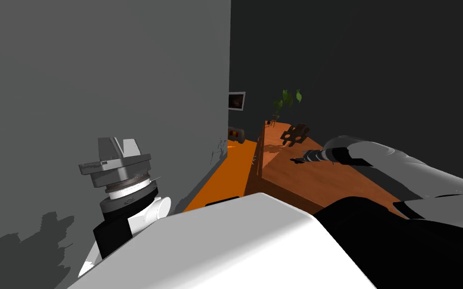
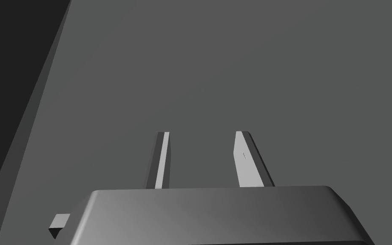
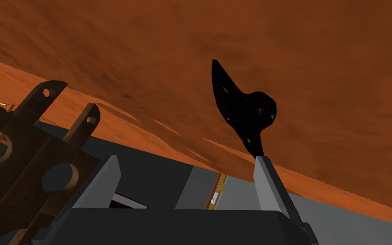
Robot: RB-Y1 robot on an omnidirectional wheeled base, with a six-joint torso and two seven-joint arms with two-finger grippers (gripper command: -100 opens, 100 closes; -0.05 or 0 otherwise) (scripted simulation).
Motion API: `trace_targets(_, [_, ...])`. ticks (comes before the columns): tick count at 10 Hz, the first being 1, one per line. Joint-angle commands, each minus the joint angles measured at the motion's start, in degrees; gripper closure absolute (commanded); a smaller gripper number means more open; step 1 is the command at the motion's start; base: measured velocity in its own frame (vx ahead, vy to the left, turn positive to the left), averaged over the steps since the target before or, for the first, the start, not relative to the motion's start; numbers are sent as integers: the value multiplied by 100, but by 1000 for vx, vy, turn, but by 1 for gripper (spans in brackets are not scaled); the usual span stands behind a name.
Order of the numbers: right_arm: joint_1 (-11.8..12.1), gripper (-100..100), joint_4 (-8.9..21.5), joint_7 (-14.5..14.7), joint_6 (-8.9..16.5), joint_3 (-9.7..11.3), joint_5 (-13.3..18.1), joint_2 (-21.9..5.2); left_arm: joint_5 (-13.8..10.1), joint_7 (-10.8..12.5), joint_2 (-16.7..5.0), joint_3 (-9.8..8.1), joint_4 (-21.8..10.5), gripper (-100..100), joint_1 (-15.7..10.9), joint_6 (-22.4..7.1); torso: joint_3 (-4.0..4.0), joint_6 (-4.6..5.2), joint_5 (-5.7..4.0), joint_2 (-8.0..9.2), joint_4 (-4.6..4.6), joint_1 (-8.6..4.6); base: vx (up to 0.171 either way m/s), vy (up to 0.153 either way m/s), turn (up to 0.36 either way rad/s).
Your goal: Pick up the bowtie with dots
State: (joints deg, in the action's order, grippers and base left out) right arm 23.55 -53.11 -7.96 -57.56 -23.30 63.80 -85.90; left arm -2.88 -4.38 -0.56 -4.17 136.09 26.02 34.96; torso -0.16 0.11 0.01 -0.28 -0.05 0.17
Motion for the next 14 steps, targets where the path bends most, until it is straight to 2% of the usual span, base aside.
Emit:
trace_targets(1, [-179, -100, 248, 246, -280, -16, 95, 103, 0, 0, 0, 0, 0, 0, 0, 0, 0, 0, 0, 0, 0, 0, 90, 54, -73])
trace_targets(2, [-366, -100, 461, 443, -457, -196, 298, 306, 0, 0, 0, 0, 0, 0, -1, 0, -1, -5, 2, 1, -1, 2, 122, 73, -99])
trace_targets(3, [-366, -100, 558, 564, -617, -196, 298, 306, 0, 0, 0, 0, 0, 0, 0, 0, -5, -2, 2, -9, -2, 10, 117, 60, -72])
trace_targets(4, [-554, -100, 745, 737, -777, -376, 501, 508, 0, 0, 0, 0, 0, 0, 0, 0, -7, -5, 3, -9, -4, 6, 128, 72, -106])
trace_targets(5, [-554, -100, 867, 882, -957, -376, 501, 508, 0, 0, 0, 0, 0, 0, 0, 0, -9, -4, 2, -14, -4, 10, 103, 58, -62])
trace_targets(6, [-554, -100, 867, 882, -991, -376, 501, 508, 0, 0, 0, 0, 0, 0, -1, 0, -6, -6, 4, -8, -3, 5, 40, 16, 3])
trace_targets(7, [-741, -100, 1060, 1083, -1204, -556, 704, 711, 0, 0, 0, 0, 0, 0, -1, 0, 3, -8, 1, 9, 0, -8, 84, 44, -102])
trace_targets(8, [-741, -100, 1177, 1199, -1346, -556, 704, 711, 0, 0, 0, 0, 0, 0, 0, 0, 1, -2, -1, 3, 0, -3, 89, 51, -73])
trace_targets(9, [-769, -100, 1137, 1100, -1242, -499, 680, 660, 0, 0, 0, 0, 0, 0, -1, 0, -1, -6, 2, 1, -1, -1, 31, 18, -7])
trace_targets(10, [-781, 100, 1162, 1137, -1285, -499, 686, 663, 0, 0, 0, 0, 0, 0, -1, 0, 6, -7, 1, 14, 1, -9, 6, 4, 2])
trace_targets(14, [-783, 100, 1155, 1142, -1278, -502, 686, 655, 0, 0, -1, 0, 0, 0, -2, 0, 15, -3, -9, 29, 4, -25, 0, 1, 0])
